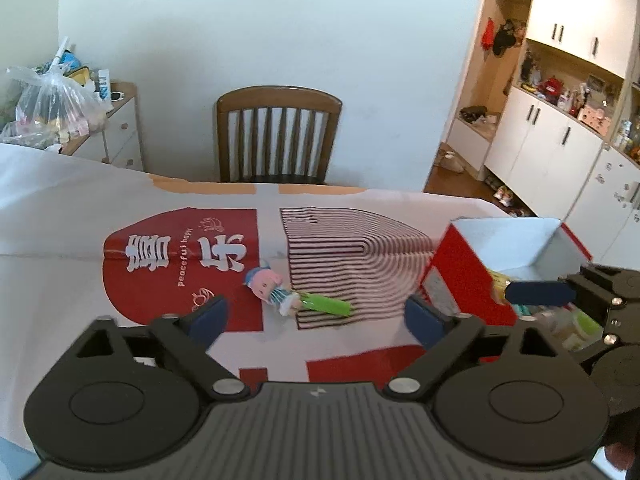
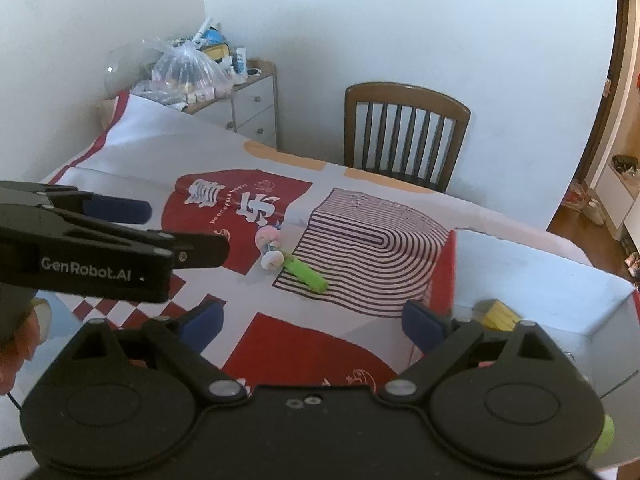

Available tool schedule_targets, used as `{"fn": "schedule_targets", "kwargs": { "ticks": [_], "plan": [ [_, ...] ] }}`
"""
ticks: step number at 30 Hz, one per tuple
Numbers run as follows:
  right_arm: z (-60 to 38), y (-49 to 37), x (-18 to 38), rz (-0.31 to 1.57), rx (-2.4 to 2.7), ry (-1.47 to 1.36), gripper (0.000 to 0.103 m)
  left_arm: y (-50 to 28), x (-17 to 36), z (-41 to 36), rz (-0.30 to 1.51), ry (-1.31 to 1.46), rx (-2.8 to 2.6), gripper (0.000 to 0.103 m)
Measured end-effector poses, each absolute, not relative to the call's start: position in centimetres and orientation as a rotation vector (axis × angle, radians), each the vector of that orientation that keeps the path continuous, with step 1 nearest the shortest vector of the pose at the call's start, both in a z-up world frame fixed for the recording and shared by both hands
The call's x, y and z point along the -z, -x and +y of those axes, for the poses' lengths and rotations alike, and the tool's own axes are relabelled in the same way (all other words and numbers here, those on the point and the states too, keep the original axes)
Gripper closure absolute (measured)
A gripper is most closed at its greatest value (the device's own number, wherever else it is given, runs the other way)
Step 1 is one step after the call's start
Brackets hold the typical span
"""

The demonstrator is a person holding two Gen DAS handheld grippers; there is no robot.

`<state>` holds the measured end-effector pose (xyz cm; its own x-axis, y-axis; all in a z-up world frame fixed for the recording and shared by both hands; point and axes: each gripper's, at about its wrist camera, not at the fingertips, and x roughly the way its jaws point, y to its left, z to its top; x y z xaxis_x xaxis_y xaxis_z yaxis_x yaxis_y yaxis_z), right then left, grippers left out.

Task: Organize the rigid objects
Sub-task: 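Withdraw both tools from the box back toward the cloth, then grasp the pink-haired doll figure with the left tool while the right tool grasps the green highlighter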

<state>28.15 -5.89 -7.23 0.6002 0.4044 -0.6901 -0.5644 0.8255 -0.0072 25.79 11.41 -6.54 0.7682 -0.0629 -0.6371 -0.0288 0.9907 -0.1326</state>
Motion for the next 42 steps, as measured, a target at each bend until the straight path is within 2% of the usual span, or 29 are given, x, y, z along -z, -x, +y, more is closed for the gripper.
{"fn": "schedule_targets", "kwargs": {
  "ticks": [16, 22, 34, 37, 40, 42],
  "plan": [
    [-1.7, -33.7, 12.1, 0.829, -0.563, 0.297, 0.007, -33.6, 12.1, 15.0, 0.797, 0.223, -0.092, 0.002],
    [-0.3, -35.4, 13.3, 0.843, -0.557, 0.339, 0.01, -36.4, 14.4, 15.5, 0.848, 0.249, -0.116, 0.002],
    [1.8, -37.3, 15.8, 0.85, -0.577, 0.483, 0.025, -39.3, 17.3, 15.6, 0.888, 0.226, -0.189, 0.003],
    [2.3, -37.5, 16.2, 0.838, -0.601, 0.514, 0.032, -39.5, 17.6, 15.7, 0.888, 0.23, -0.194, 0.003],
    [2.9, -37.6, 16.6, 0.825, -0.629, 0.538, 0.038, -39.6, 17.9, 15.7, 0.893, 0.231, -0.188, 0.013],
    [3.2, -37.7, 16.9, 0.82, -0.647, 0.542, 0.042, -39.6, 18.1, 15.7, 0.893, 0.232, -0.182, 0.016]
  ]
}}
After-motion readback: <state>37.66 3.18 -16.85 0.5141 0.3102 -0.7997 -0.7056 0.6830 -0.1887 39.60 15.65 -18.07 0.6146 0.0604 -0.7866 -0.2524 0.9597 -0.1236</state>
